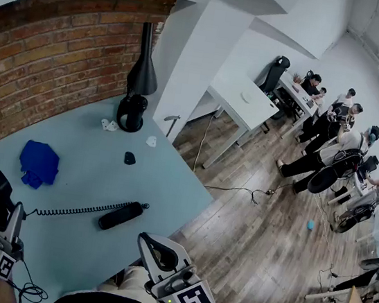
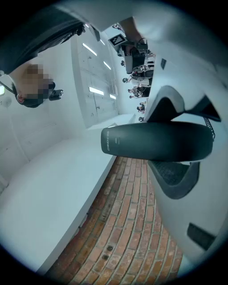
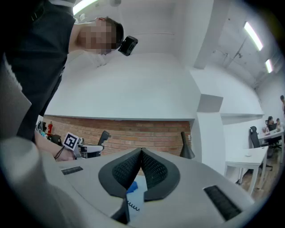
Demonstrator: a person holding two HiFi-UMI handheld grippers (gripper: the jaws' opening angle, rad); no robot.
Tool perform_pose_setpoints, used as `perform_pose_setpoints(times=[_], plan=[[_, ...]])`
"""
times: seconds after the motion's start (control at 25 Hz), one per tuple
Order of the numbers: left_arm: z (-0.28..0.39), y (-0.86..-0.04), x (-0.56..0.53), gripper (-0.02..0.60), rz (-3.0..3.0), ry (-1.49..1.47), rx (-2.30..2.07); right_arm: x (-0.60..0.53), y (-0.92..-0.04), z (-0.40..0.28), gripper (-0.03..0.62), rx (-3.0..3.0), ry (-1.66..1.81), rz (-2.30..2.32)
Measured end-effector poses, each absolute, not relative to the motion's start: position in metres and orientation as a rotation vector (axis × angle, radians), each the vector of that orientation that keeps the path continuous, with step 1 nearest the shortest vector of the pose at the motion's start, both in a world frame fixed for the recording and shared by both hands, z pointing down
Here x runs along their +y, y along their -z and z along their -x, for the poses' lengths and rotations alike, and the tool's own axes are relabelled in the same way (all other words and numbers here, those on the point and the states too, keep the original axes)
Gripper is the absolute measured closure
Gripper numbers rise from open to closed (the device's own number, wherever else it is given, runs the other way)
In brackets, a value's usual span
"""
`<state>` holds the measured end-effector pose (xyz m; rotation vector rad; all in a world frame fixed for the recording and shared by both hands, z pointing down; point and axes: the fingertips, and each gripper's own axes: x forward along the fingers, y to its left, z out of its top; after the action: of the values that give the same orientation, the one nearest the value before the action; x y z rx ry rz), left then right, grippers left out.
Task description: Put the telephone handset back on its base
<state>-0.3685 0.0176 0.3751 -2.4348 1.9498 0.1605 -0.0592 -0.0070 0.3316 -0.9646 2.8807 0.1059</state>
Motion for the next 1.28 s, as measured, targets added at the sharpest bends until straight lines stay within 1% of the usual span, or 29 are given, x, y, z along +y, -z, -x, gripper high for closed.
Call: perform_pose_setpoints(times=[1.28], plan=[[0.328, -0.374, 0.007, 0.305, 2.512, -0.131, 1.830, -0.013, -0.354, 0.035, 0.582, 2.870, 0.007, 1.138]])
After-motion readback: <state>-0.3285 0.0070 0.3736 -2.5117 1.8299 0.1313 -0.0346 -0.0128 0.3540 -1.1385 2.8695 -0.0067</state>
